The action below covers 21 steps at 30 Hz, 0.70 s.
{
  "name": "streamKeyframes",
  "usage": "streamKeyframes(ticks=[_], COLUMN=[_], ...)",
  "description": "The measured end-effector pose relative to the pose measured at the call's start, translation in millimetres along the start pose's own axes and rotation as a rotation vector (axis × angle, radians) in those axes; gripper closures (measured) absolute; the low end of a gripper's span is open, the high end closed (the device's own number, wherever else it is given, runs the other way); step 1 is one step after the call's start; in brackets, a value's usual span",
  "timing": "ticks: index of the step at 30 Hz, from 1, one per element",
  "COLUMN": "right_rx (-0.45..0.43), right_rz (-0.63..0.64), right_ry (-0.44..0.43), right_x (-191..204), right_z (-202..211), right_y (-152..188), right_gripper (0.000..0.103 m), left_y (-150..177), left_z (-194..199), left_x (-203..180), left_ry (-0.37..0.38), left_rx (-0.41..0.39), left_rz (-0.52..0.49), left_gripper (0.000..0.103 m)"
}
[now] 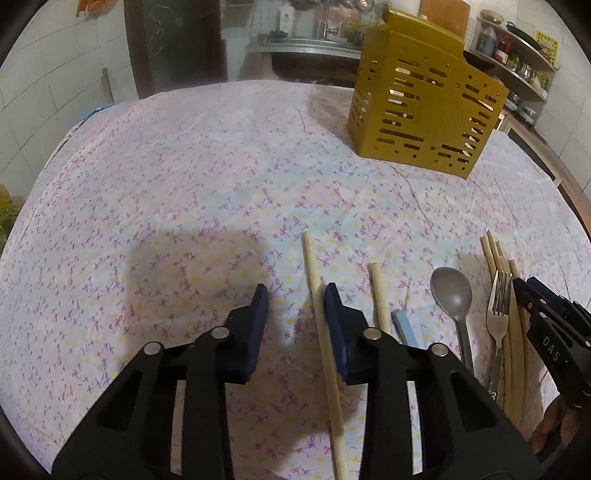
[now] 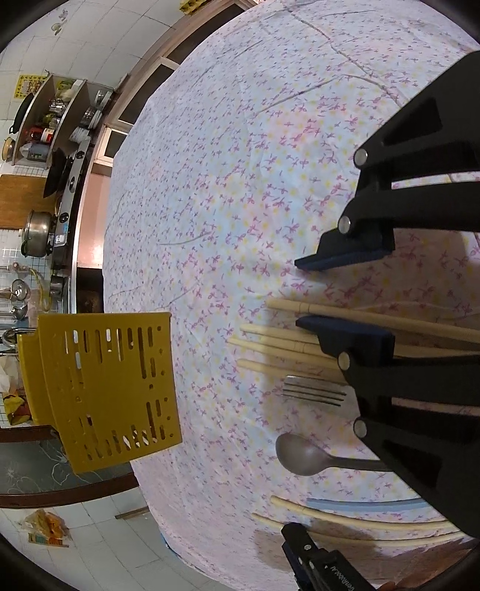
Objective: Organize utensils
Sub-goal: 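Close the left tool on a wooden chopstick while the right tool grasps another chopstick, then lift both chopsticks over the yellow holder and open both tools to drop them in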
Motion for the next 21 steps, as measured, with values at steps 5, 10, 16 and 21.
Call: streamKeyframes(ticks=[5,10,16,21], right_rx=[0.002,0.003,-0.012,-0.098], right_rz=[0.022,0.05,0.05,0.031], right_ry=[0.005,-0.007,-0.047,-0.106], right_x=[6.1,10.1,9.4,6.1], right_z=[-4.5,-7.2,-4.9,16.2], right_y=[-6.0,-12.0,-19.8,-39.8], right_gripper=[0.088,0.095,0.096,0.097], left_y=[-3.5,-8.5,-9.6,-16.6], left_z=[-3.0,-6.3,-4.9,12.5], left_x=[1.3,2.1,6.9,6.8], left_ry=[-0.004,0.006,0.04,0.055], left_rx=[0.008,0.004,0.0,-0.064], left_rz=[0.002,0.015,0.054,0.059], left_gripper=[0.087,0.095,0.099,0.099])
Point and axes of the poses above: each gripper's, at about its wrist camera, not at the fingertips, and z roughly against the way its jaws point, x to its left, y to its underside, the point moved 7 cm from there along -z, roughly the way its jaws point
